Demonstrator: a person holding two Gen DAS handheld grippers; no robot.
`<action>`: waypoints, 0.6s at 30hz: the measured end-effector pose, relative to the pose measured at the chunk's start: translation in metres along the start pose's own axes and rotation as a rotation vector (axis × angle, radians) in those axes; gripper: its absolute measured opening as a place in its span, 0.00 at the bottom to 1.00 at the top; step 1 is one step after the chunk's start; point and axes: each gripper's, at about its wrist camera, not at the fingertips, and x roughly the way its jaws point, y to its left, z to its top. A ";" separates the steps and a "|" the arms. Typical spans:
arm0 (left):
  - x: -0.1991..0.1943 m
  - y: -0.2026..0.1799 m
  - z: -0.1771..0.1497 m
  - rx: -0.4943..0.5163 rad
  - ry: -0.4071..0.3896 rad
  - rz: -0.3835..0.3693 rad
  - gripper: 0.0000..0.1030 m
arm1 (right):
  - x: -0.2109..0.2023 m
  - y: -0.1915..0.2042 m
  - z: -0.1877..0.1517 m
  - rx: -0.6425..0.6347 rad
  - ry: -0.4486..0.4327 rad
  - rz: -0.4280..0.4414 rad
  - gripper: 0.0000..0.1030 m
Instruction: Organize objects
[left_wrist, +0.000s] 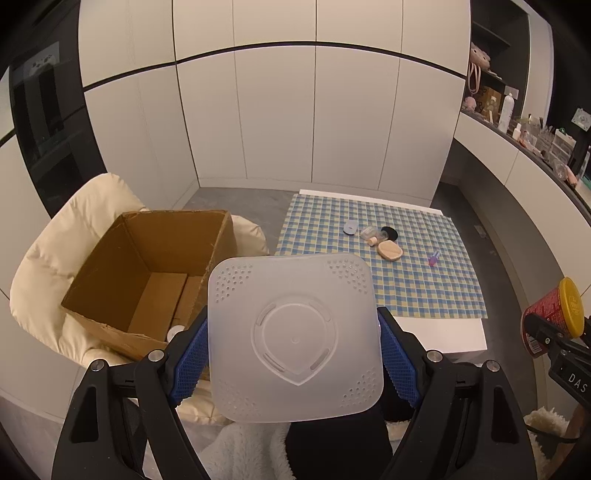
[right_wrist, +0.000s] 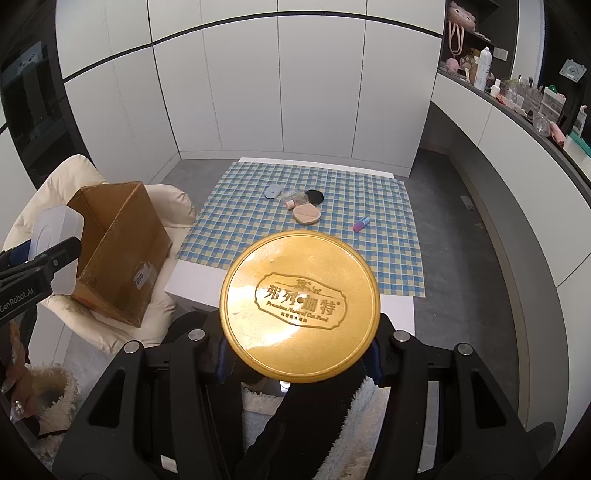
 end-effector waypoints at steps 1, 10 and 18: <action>-0.001 0.000 0.001 -0.001 0.000 0.000 0.81 | -0.001 0.000 0.000 0.001 0.001 0.003 0.55; 0.000 0.011 0.002 -0.020 0.004 0.012 0.81 | -0.004 0.008 0.004 -0.010 -0.009 0.014 0.55; -0.001 0.024 0.001 -0.047 0.009 0.027 0.81 | -0.001 0.016 0.006 -0.031 0.001 0.019 0.55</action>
